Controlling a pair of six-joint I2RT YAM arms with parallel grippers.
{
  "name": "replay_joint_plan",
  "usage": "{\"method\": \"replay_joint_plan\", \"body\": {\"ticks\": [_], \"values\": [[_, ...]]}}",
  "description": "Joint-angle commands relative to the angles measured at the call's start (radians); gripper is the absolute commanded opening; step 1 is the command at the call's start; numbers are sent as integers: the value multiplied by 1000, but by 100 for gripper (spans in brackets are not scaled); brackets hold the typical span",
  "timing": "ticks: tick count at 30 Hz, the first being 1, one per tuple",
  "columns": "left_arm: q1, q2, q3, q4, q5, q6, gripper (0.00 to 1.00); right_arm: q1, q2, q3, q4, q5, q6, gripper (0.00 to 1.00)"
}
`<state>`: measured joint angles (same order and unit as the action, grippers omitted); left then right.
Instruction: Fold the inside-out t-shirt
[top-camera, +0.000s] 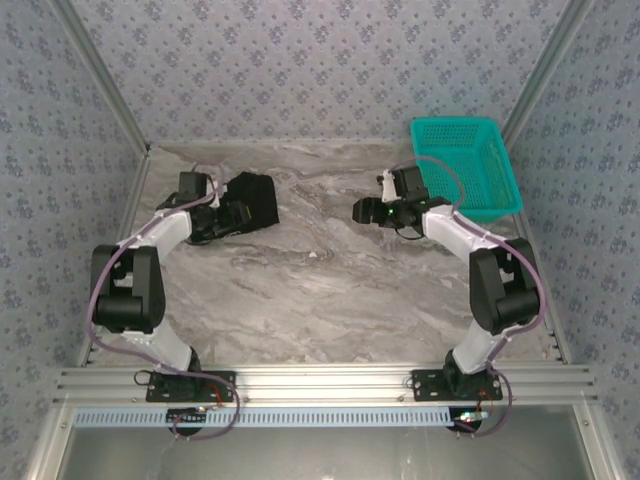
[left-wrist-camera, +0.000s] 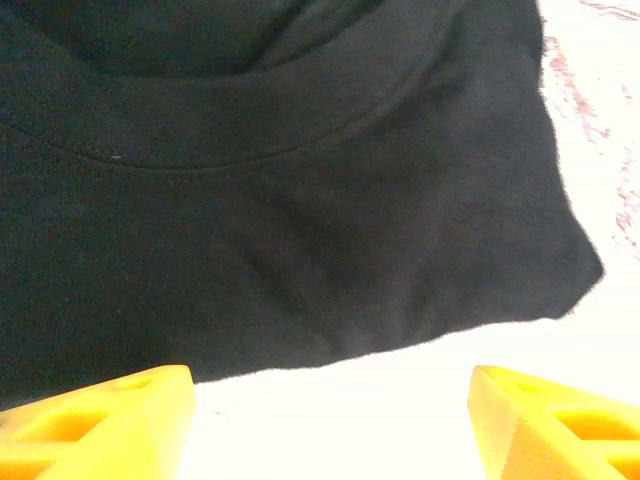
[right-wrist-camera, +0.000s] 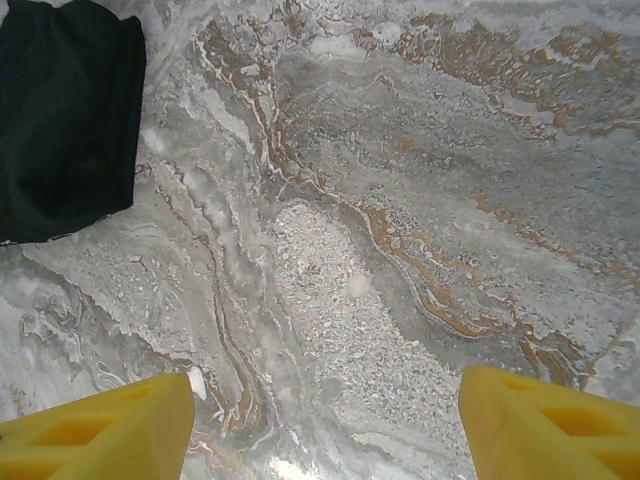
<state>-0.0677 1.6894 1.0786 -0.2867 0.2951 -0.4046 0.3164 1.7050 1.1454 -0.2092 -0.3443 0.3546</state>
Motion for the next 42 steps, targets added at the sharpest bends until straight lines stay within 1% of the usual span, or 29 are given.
{"method": "replay_joint_plan", "body": {"ticks": [1,3,6,10,13,17,20,22,24,26,28,30,31,34,37,38,41,42], "values": [[27,73,45,67,-22,-56,72,18,30,32,-5,-12,0,72],[44,118,75,69,-30,-45,72,21,26,33,-11,-8,-4,72],[63,168,135,30,-65,-7,72,22,12,26,-36,-10,-9,72],[90,235,210,-1,-69,13,72,20,5,25,-46,-8,-11,72],[102,275,258,-18,-43,12,71,21,10,33,-48,-8,-12,72],[103,252,264,4,7,-10,71,20,13,38,-60,-4,-15,72],[100,165,206,46,35,-35,72,28,-7,75,-100,64,-72,73],[95,80,131,106,49,-59,72,37,-40,75,-137,139,-127,74],[87,-41,21,189,54,-74,73,50,-96,56,-149,255,-180,75],[82,-153,-92,272,36,-76,74,65,-161,2,-141,385,-218,79],[78,-266,-199,335,-8,-52,75,85,-229,-50,-120,514,-248,84],[71,-383,-299,379,-90,1,77,96,-300,-110,-94,638,-270,97],[68,-431,-344,397,-128,21,78,98,-329,-137,-84,668,-275,100],[56,-582,-474,451,-226,83,83,95,-425,-230,-43,777,-273,100],[49,-702,-588,506,-313,116,89,84,-532,-368,69,869,-282,100],[49,-729,-622,530,-345,122,91,73,-567,-427,134,896,-289,100],[49,-751,-668,557,-440,118,96,26,-638,-601,378,913,-310,100],[47,-740,-679,589,-444,142,97,8,-642,-658,480,908,-318,100]]}}
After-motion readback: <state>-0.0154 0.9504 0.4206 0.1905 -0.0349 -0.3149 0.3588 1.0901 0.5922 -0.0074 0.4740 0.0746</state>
